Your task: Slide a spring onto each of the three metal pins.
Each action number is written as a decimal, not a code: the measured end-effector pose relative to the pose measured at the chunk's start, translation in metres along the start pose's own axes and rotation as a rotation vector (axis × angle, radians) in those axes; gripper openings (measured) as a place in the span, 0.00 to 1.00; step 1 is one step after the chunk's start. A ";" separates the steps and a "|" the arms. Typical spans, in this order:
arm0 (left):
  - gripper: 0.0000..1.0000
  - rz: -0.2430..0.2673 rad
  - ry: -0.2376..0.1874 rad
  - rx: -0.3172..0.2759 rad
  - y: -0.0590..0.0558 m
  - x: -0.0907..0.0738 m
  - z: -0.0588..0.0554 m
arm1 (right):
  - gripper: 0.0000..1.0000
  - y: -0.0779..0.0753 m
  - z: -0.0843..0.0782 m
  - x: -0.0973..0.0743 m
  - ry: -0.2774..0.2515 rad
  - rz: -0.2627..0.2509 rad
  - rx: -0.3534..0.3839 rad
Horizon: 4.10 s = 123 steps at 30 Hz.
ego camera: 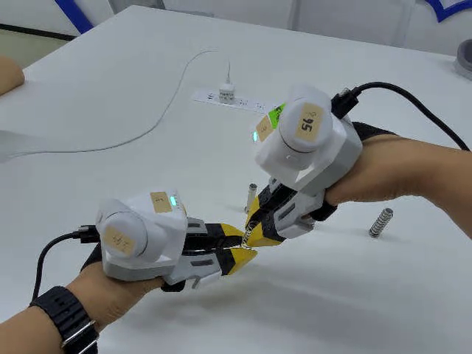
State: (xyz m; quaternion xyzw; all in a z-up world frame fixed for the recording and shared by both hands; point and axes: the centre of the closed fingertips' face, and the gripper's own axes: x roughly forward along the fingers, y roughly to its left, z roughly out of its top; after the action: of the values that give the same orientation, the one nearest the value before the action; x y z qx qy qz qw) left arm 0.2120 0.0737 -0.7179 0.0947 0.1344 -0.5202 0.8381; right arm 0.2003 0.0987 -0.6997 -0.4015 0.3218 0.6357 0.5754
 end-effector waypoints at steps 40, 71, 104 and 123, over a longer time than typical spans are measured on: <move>0.48 0.130 0.005 -0.096 0.032 -0.012 -0.009 | 0.12 -0.072 -0.011 -0.038 0.026 -0.184 0.093; 0.51 0.138 0.006 -0.094 0.035 -0.015 -0.009 | 0.12 -0.095 -0.018 -0.006 0.070 -0.153 0.162; 0.51 0.142 0.011 -0.100 0.038 -0.016 -0.011 | 0.12 -0.080 -0.034 0.037 0.149 -0.095 0.202; 0.52 0.154 0.012 -0.104 0.041 -0.019 -0.011 | 0.21 -0.076 -0.035 0.041 0.120 -0.117 0.179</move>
State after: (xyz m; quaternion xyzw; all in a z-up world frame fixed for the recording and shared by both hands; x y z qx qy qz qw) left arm 0.2390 0.1114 -0.7215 0.0641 0.1587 -0.4460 0.8785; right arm 0.2796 0.0978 -0.7486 -0.4040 0.3872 0.5445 0.6248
